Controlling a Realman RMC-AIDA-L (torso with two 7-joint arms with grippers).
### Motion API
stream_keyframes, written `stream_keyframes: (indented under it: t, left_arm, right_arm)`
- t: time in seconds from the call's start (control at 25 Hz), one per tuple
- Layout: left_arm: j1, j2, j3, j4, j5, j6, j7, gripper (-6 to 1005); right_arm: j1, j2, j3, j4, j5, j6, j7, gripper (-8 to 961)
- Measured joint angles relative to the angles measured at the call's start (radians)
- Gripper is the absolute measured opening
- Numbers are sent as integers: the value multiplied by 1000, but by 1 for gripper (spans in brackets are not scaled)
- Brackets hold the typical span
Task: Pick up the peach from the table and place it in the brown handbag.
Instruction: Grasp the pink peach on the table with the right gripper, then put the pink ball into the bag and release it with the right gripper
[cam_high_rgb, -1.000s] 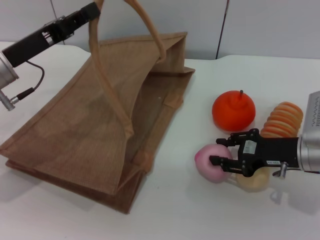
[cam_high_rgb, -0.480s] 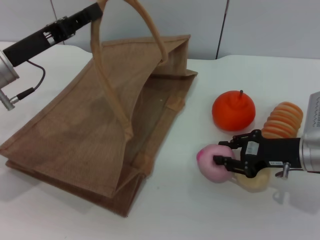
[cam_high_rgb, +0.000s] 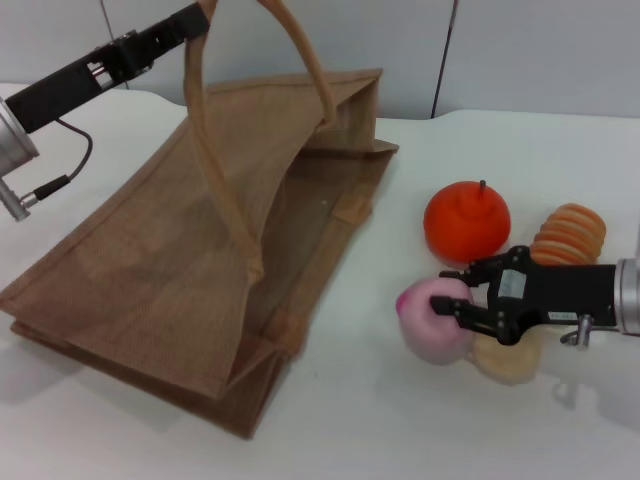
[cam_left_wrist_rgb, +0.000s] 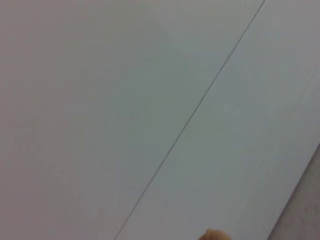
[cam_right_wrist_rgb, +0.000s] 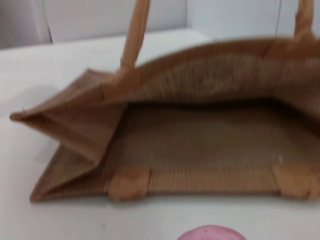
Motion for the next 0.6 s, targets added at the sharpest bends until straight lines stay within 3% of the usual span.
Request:
stream_keyframes:
  t: [0.32,0.6]
  left_arm:
    - [-21,3,0,0,14,-46,-16,115]
    - [-54,-1,0,0,42,-139,-51,115]
  right_arm:
    - [18,0,11,-22,103,85,-60,306]
    - [99,5,3,65,104,49,-102,304]
